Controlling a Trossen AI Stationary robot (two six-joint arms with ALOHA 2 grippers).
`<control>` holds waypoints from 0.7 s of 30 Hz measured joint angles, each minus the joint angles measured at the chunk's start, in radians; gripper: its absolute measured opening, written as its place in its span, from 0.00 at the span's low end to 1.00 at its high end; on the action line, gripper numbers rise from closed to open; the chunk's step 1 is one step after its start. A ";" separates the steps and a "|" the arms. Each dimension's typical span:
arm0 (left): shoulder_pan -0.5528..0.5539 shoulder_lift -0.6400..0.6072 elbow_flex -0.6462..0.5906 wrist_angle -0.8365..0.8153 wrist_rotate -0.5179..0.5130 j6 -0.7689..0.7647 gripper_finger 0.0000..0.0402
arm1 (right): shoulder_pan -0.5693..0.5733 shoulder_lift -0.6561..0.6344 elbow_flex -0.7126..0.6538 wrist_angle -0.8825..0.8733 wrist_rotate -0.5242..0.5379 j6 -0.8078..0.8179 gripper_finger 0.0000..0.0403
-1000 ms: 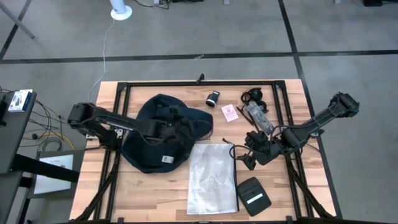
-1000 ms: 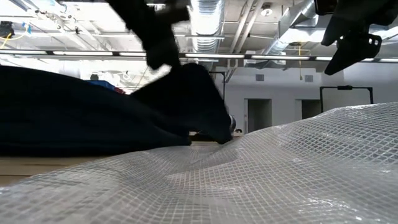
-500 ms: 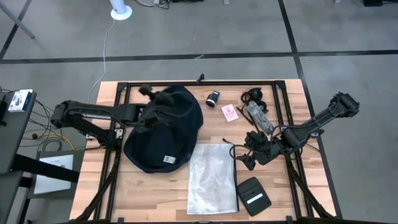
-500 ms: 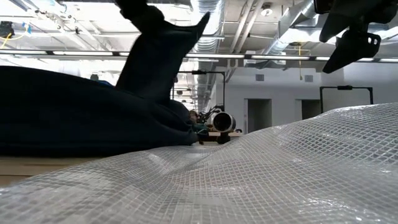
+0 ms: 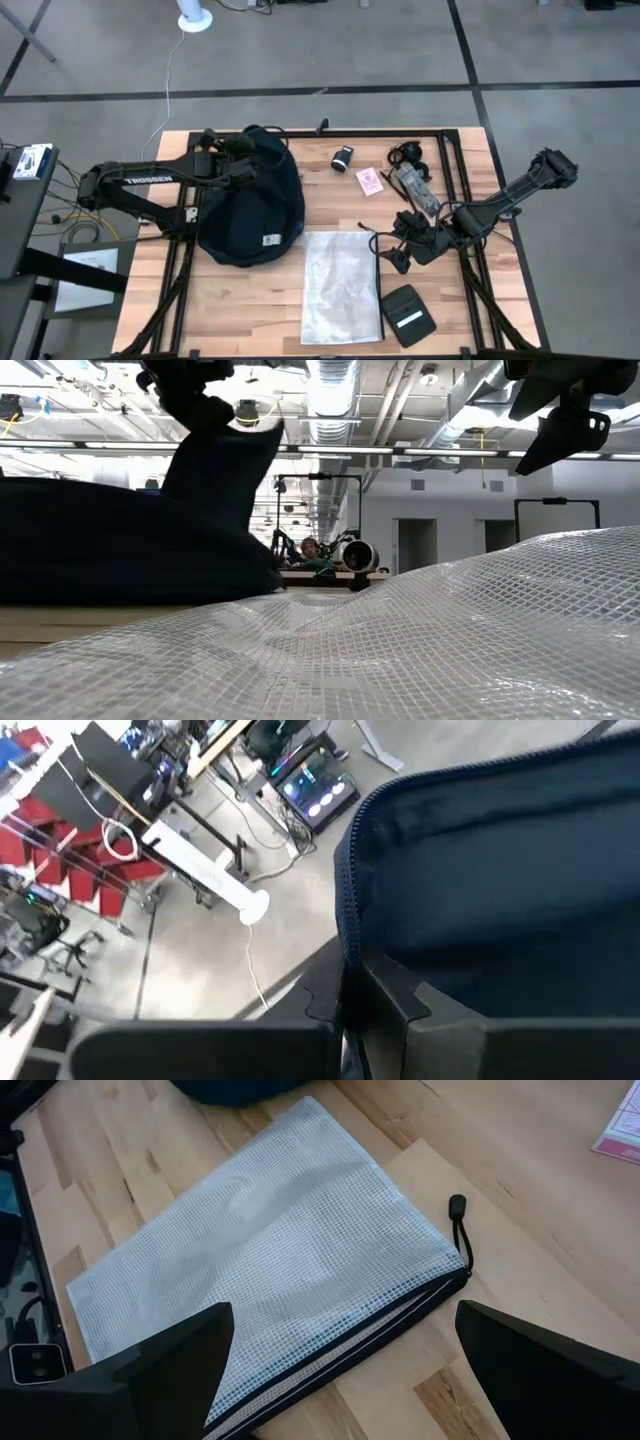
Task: Unpack backpack
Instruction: Adjust the blue backpack
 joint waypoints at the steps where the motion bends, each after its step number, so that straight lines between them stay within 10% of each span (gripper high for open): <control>1: 0.004 0.000 0.000 -0.002 0.015 0.000 0.05 | 0.000 0.000 0.000 0.000 0.000 0.000 0.92; 6: 0.046 0.008 0.000 -0.003 0.197 -0.001 0.19 | 0.000 0.000 0.000 0.006 0.000 0.000 0.92; 21: 0.053 0.015 0.000 -0.027 0.287 -0.027 0.64 | 0.000 0.000 0.000 0.033 0.000 0.002 0.92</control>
